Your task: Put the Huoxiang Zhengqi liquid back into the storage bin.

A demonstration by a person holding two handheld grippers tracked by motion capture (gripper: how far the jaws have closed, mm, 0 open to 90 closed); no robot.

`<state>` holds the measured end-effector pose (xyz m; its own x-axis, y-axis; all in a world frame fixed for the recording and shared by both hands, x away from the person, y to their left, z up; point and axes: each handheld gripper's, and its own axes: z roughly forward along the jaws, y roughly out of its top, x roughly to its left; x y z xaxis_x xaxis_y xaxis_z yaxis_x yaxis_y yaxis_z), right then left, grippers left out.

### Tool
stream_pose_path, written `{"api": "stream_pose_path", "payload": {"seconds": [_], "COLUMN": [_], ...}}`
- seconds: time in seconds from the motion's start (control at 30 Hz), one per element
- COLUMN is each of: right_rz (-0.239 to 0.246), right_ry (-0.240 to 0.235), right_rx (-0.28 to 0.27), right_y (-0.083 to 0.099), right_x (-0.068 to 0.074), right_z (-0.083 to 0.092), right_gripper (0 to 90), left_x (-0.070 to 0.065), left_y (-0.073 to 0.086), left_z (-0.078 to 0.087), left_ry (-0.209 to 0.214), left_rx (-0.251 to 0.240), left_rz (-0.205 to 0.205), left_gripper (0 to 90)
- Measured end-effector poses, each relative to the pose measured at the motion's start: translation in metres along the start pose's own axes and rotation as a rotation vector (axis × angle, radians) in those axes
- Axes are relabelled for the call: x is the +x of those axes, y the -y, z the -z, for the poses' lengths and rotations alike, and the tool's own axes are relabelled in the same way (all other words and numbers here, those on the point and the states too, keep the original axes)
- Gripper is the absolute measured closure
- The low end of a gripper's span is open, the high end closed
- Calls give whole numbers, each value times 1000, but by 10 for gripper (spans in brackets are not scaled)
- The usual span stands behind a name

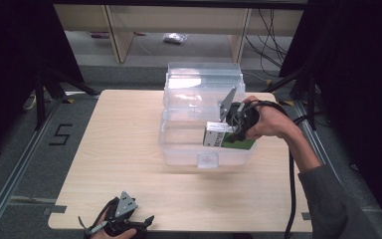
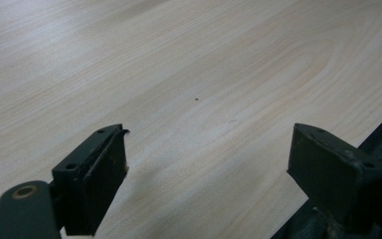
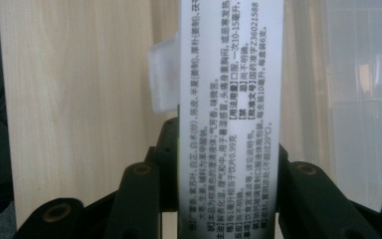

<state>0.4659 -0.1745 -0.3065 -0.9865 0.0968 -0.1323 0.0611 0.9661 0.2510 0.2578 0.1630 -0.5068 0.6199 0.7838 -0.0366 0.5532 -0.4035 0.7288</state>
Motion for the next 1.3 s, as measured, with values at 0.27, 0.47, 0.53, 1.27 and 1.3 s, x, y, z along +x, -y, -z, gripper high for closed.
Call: {"api": "stream_pose_path", "payload": {"seconds": [0.27, 0.47, 0.53, 1.27, 1.3], "right_rz": [-39, -41, -55, -22, -48], "right_ry": [4, 8, 10, -29, -29], "right_rx": [32, 45, 46, 83, 86], "right_y": [7, 11, 12, 23, 25], "right_x": [-21, -31, -32, -51, -50], "right_z": [-13, -22, -24, -65, -66], "right_gripper": [648, 648, 648, 647, 647], "left_x": [0, 0, -1, 3, 2], "left_y": [0, 0, 0, 1, 1], "left_z": [-1, 0, 0, 0, 0], "left_ry": [0, -1, 6, -2, -3], "left_rx": [0, 3, -3, 13, 12], "left_rz": [2, -2, 6, 9, 12], "left_gripper": [148, 148, 148, 148, 148]}}
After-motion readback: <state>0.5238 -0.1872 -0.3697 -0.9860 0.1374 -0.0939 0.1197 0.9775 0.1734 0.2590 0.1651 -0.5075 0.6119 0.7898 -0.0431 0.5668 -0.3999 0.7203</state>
